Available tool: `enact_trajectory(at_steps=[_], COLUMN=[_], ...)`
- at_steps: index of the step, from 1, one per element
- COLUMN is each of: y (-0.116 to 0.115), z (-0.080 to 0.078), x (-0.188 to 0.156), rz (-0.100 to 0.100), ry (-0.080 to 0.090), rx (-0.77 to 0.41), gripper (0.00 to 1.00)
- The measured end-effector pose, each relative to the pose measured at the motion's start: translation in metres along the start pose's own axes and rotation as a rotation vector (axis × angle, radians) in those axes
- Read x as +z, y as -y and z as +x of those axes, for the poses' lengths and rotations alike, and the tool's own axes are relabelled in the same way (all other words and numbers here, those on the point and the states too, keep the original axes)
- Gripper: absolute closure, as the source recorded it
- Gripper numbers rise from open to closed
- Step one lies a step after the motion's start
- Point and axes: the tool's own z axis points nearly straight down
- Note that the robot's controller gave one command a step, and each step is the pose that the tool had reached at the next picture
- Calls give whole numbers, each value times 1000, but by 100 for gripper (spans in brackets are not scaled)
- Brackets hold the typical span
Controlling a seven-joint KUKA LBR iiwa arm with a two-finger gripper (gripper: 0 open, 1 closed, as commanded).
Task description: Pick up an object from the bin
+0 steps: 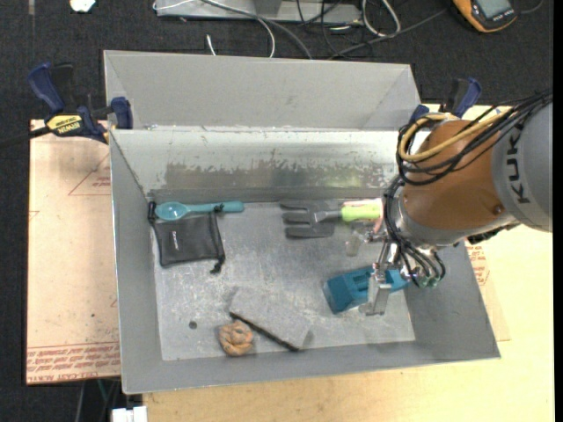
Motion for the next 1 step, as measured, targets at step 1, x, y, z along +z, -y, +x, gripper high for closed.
enact_trajectory(at_steps=[1], y=[14], z=[0], x=[49], rz=[-1], ry=[-12], rx=[-82], gripper=[100])
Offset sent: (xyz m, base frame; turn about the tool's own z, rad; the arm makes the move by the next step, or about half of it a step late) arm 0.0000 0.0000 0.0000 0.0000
